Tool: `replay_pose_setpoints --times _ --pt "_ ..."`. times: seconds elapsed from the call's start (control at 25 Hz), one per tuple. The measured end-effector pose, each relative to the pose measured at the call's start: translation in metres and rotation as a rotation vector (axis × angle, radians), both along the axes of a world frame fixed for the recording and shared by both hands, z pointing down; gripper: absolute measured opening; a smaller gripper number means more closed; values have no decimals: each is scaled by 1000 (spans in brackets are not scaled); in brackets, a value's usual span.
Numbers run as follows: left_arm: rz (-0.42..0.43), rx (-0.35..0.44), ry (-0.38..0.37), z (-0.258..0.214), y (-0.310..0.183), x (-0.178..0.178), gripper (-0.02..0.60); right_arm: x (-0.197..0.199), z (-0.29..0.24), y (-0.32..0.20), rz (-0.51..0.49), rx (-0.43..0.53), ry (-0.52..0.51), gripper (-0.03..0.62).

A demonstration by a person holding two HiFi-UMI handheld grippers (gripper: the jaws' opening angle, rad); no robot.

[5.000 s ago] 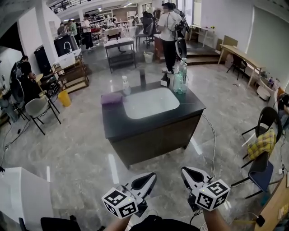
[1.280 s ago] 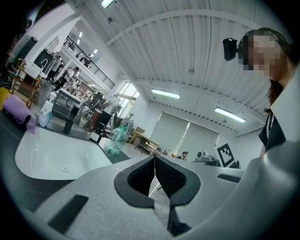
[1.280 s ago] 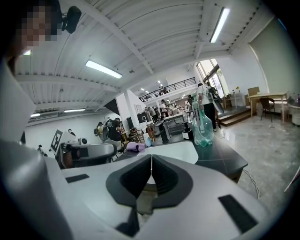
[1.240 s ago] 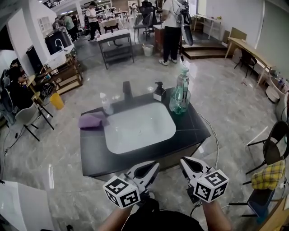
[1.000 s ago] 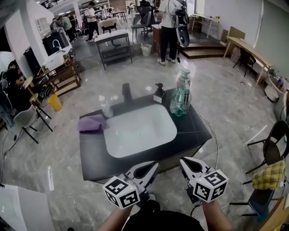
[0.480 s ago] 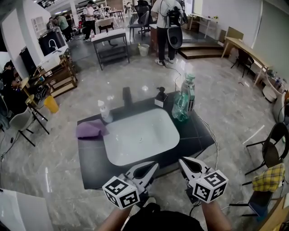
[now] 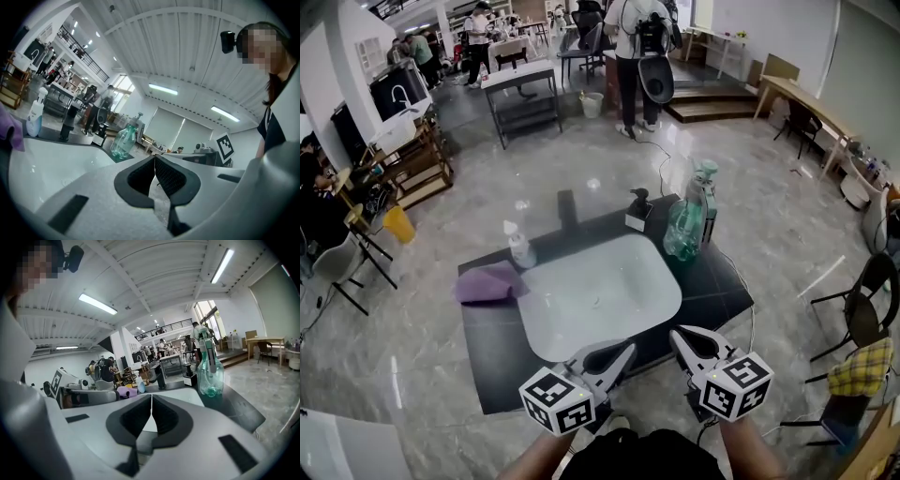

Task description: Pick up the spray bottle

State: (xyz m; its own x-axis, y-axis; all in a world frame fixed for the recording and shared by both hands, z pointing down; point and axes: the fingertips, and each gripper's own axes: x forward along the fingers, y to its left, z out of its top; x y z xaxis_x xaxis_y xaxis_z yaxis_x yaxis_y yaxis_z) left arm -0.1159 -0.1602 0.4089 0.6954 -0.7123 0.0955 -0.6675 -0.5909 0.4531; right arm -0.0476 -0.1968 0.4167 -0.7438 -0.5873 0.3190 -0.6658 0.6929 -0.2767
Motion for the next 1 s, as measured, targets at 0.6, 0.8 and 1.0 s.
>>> replay_pose_setpoints --times 0.6,0.8,1.0 --pt "2 -8 6 10 -31 -17 6 -16 8 -34 15 20 48 8" --pt "-12 1 -11 9 -56 -8 6 -11 11 -56 0 28 46 8" --pt "10 13 -15 5 -86 10 6 3 6 -83 7 42 31 8"
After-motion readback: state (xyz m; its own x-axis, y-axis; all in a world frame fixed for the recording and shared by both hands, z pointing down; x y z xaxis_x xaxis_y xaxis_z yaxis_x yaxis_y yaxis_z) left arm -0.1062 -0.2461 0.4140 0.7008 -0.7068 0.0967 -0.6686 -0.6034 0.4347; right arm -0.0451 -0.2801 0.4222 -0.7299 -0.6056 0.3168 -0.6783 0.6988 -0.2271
